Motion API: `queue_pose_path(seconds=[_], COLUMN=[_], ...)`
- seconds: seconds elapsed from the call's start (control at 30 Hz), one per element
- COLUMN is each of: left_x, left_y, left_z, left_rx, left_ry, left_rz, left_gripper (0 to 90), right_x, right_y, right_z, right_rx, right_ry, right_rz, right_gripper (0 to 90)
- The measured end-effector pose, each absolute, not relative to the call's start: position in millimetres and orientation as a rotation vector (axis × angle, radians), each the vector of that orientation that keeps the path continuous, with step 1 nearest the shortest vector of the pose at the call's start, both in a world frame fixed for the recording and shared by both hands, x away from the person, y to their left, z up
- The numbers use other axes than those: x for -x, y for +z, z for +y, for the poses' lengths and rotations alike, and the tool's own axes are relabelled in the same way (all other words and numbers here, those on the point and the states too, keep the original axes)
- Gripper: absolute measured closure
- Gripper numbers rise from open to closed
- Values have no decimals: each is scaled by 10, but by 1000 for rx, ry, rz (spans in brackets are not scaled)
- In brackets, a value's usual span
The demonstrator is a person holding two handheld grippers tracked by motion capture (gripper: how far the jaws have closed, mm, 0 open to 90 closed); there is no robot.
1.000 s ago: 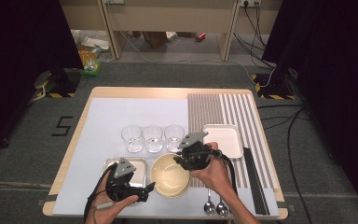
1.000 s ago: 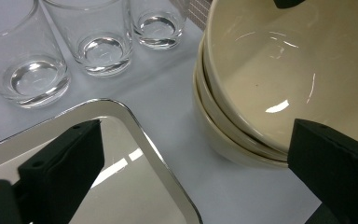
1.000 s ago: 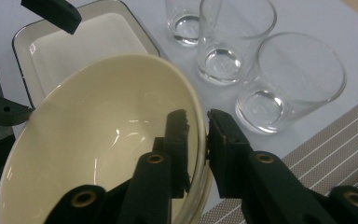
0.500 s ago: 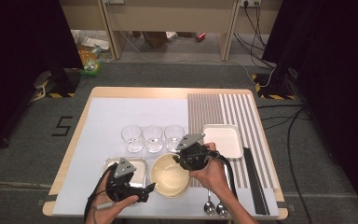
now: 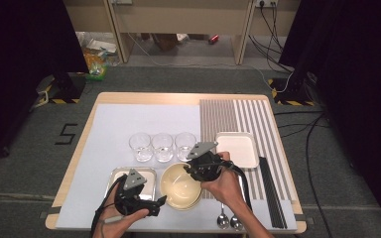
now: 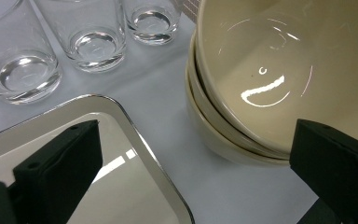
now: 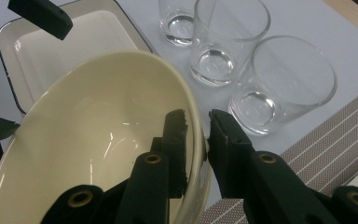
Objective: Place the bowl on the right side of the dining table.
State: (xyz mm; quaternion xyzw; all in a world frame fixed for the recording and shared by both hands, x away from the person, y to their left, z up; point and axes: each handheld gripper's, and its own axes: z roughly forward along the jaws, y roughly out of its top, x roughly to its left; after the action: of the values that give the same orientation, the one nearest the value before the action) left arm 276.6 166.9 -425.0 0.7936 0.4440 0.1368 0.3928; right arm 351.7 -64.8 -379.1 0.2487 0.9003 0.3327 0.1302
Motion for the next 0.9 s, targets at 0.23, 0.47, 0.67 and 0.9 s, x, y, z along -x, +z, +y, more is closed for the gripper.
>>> queue_pose_path(seconds=[0.23,0.47,0.67,0.9], left_x=[-2765,-2760,-2754,-2730], left_y=[-4253,-4251,-4253,-4210], left_z=[1673,1670,1665,1681], left_rx=[-2020,-2015,-2014,-1993], left_ry=[355,354,356,327], left_rz=[1125,1129,1124,1088], left_gripper=[8,4,5,103], right_x=[-3508,-3535,-3538,-3550], right_y=[-3829,-3835,-3829,-3846], right_z=[-682,-641,-615,-599], right_rx=[-701,-714,-681,-628], right_ry=[934,920,890,871], right_rz=[2631,2639,2641,2631], right_gripper=[776,797,814,832])
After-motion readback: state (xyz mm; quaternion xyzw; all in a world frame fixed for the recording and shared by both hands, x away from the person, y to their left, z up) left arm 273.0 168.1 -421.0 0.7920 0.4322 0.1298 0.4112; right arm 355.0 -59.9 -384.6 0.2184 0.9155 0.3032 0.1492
